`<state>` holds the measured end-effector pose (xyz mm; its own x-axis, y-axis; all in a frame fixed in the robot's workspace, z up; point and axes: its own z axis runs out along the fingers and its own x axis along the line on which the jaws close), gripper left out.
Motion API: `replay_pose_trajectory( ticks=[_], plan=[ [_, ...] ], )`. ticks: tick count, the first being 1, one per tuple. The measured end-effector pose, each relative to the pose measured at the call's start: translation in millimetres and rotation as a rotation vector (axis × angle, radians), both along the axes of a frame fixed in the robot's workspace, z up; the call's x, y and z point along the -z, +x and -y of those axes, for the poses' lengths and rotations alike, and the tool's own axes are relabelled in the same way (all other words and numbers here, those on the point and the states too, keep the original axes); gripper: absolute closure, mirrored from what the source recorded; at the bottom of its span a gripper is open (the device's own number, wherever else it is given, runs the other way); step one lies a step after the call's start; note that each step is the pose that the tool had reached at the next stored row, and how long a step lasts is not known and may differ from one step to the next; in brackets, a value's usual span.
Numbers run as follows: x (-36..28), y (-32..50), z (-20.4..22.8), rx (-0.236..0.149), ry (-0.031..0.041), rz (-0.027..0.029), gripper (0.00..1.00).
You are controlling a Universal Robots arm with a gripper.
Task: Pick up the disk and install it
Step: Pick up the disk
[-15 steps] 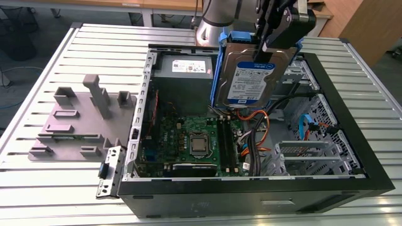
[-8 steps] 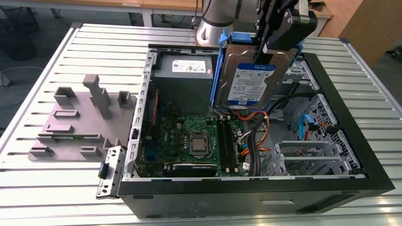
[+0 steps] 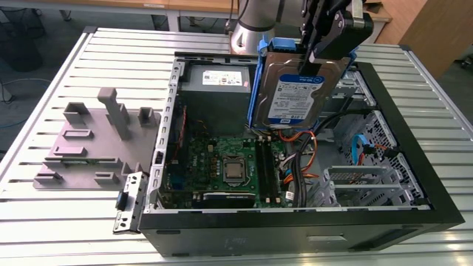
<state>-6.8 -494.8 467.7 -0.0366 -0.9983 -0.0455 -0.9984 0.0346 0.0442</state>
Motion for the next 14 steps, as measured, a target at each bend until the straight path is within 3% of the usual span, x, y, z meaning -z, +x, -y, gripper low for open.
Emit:
replay_pose_trajectory(
  ticks=[5, 14],
  plan=[
    [0.0, 0.0, 0.9, 0.000, -0.0001, 0.0000, 0.65],
    [0.2, 0.0, 8.8, 0.000, 0.0000, 0.0000, 0.65]
  ],
)
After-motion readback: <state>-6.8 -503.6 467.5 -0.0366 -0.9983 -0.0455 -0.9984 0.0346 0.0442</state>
